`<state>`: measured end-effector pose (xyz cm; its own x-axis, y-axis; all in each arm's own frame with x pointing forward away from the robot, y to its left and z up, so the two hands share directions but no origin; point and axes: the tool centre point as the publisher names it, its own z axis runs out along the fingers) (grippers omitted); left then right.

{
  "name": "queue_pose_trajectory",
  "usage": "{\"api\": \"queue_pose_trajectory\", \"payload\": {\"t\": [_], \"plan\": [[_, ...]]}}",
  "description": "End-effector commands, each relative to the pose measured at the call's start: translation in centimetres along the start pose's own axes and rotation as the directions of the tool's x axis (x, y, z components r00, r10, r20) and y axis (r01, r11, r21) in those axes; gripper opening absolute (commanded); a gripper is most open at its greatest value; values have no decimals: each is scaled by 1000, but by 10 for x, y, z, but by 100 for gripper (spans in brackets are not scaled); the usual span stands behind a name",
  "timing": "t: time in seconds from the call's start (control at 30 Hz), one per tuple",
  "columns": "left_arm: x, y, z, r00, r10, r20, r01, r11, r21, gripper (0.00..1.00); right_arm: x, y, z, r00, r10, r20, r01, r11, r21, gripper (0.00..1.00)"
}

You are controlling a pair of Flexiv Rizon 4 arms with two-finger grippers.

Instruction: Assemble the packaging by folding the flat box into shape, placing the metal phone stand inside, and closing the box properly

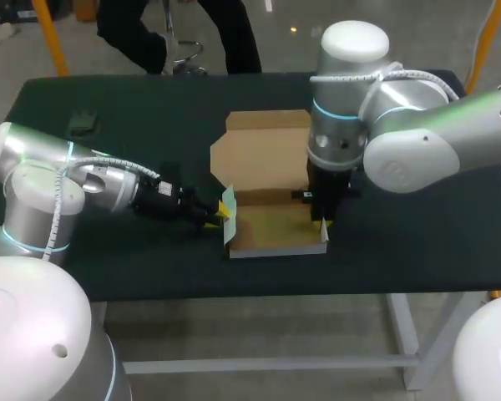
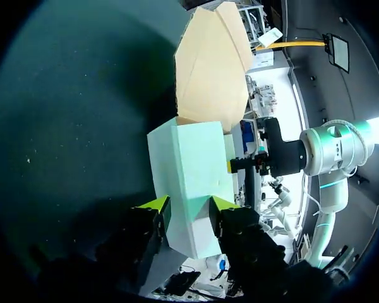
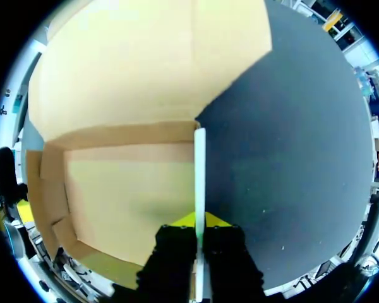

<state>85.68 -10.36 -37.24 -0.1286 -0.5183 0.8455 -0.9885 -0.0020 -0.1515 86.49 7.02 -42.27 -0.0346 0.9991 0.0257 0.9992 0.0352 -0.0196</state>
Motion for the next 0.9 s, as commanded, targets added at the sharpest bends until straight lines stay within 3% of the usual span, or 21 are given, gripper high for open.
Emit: {"api": "queue_pose_trajectory", "payload": {"t": [0.03,0.9], "plan": [[7,3,3,999,-3,36,3,1000,14,45,1,0,0,1000,0,3,0,1000,2,0],[9,0,21,965,-42,259,29,998,54,48,1,0,0,1000,0,3,0,1000,2,0]]}}
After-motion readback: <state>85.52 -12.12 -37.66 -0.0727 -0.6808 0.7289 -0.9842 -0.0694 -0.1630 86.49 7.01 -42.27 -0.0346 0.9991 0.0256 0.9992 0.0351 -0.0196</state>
